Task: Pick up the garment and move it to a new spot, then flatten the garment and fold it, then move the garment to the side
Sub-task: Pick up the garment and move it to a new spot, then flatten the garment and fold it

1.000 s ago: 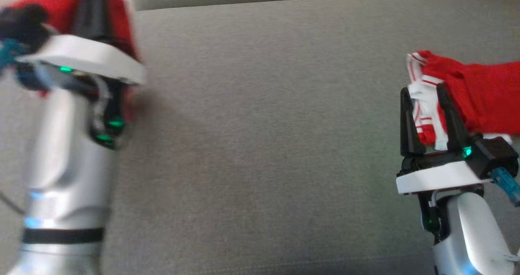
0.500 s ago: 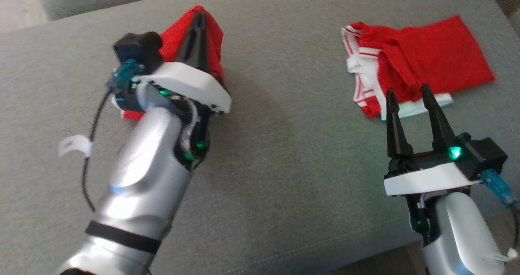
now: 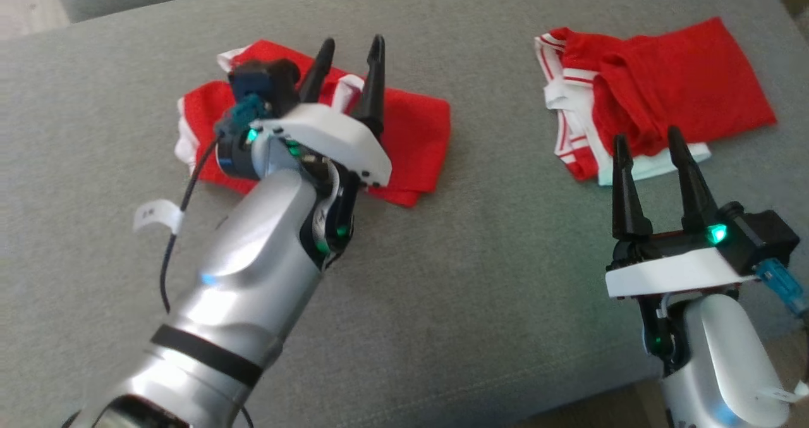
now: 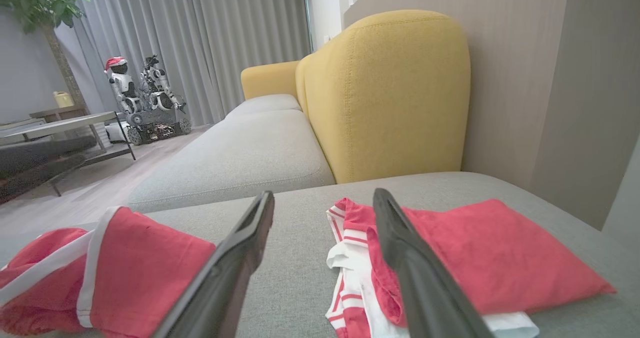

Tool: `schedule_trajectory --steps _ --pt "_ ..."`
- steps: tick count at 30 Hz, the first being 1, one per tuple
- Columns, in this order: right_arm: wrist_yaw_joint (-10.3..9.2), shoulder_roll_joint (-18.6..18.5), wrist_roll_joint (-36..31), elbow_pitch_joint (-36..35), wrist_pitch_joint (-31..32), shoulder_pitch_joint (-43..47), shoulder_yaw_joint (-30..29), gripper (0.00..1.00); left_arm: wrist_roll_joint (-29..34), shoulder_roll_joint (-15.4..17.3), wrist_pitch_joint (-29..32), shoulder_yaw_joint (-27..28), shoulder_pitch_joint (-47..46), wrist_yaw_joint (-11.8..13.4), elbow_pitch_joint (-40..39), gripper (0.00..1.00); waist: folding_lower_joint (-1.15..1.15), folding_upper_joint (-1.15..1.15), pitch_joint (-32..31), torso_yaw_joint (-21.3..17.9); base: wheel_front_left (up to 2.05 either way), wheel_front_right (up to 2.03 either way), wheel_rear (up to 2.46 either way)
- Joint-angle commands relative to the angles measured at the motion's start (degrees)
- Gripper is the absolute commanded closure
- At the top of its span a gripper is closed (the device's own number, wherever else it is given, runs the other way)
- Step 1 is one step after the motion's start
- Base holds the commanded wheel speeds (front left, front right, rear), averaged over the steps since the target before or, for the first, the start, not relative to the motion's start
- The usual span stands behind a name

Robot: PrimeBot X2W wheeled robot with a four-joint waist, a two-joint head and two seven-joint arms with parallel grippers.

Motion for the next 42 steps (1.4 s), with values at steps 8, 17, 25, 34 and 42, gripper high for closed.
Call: schedule_trajectory --steps 8,17,25,34,42 --pt "0.11 -0.13 -1.86 -1.69 -0.76 0.06 -0.68 0.0 6.53 4.63 -0.69 9.59 0.52 -0.48 -6.73 0.0 0.0 0.0 -3.06 6.23 0.0 0.0 0.0" --pt "0.11 -0.13 -3.42 -1.31 -0.12 3.32 -0.98 0.0 12.44 11.56 -0.7 17.78 18.16 -2.23 -15.44 0.0 0.0 0.0 -7.26 12.85 0.0 0.0 0.0" --pt "0.11 -0.13 -3.5 -1.09 1.41 5.05 0.26 0.0 15.15 8.18 -0.71 25.92 32.84 -3.52 -20.36 0.0 0.0 0.0 -8.55 17.32 0.0 0.0 0.0" --pt "0.11 -0.13 -2.64 0.63 5.6 0.44 4.87 0.0 18.35 4.33 -0.71 28.35 32.55 -6.46 -20.08 0.0 0.0 0.0 -7.01 19.68 0.0 0.0 0.0" --pt "0.11 -0.12 -1.11 10.48 10.02 -8.9 6.86 0.0 20.17 2.0 -0.71 29.41 31.65 -9.12 -18.06 0.0 0.0 0.0 -5.21 22.52 0.0 0.0 0.0"
